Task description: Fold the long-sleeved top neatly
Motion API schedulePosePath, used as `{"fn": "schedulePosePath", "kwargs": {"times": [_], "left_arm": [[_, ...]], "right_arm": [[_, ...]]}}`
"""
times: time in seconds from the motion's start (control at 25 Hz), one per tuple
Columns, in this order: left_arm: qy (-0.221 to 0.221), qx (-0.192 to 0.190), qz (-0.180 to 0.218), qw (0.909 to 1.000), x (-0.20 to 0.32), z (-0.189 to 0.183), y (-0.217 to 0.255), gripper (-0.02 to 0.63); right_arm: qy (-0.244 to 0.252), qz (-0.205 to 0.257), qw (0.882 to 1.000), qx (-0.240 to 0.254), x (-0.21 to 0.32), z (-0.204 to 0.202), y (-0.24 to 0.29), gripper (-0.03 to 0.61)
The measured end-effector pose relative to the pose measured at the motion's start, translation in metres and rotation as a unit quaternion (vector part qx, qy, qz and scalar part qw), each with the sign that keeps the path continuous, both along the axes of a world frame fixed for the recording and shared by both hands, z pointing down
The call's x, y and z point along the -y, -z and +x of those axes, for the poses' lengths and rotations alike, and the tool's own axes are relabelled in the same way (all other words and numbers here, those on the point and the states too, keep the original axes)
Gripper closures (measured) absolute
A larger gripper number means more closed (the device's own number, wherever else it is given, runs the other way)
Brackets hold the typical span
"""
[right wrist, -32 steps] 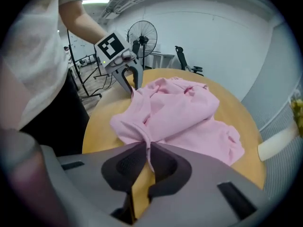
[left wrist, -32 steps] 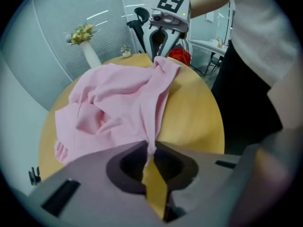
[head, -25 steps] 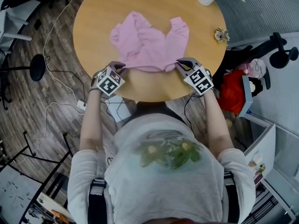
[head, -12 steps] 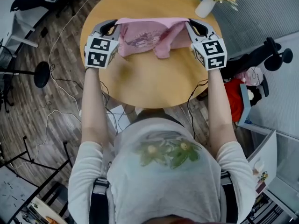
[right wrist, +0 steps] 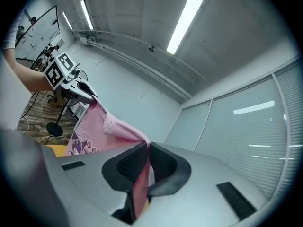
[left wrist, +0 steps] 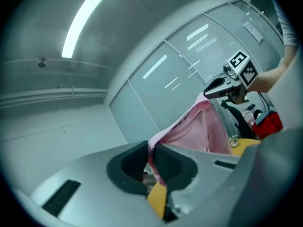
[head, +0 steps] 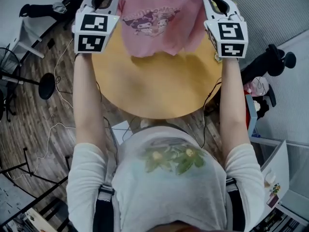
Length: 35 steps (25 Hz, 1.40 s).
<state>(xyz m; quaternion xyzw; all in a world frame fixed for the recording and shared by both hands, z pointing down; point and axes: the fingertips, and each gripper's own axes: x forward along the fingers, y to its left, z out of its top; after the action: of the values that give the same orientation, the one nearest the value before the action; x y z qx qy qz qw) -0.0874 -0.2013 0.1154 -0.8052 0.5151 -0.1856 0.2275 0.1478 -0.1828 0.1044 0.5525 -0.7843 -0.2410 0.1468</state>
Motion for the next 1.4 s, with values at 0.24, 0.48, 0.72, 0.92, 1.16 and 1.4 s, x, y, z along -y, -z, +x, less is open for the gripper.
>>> {"fn": "schedulePosePath", "kwargs": {"times": [0.24, 0.48, 0.72, 0.92, 1.16, 1.4], "left_arm": [[-0.019, -0.032, 0.099, 0.9944, -0.069, -0.002, 0.085, 0.58], [-0.058, -0.035, 0.089, 0.9937, -0.104, 0.001, 0.105, 0.58], [-0.058, 0.011, -0.114, 0.9917, -0.018, 0.014, -0.042, 0.58], [-0.036, 0.018, -0.322, 0.9458, 0.057, 0.032, -0.223, 0.551], [0.023, -0.029, -0.451, 0.8917, 0.057, 0.021, -0.365, 0.453], [0.083, -0.112, -0.485, 0.8633, -0.014, -0.016, -0.428, 0.453]], "right_arm": [[-0.024, 0.108, 0.994, 0.011, -0.075, -0.006, 0.087, 0.544], [-0.043, 0.082, 0.995, 0.027, -0.096, 0.001, 0.092, 0.543], [-0.03, -0.143, 0.988, 0.054, -0.006, 0.014, -0.059, 0.543], [-0.042, -0.331, 0.938, 0.097, 0.087, 0.024, -0.233, 0.543], [-0.062, -0.432, 0.892, 0.118, 0.08, 0.034, -0.362, 0.448], [-0.077, -0.488, 0.857, 0.147, 0.006, 0.065, -0.435, 0.448]]}}
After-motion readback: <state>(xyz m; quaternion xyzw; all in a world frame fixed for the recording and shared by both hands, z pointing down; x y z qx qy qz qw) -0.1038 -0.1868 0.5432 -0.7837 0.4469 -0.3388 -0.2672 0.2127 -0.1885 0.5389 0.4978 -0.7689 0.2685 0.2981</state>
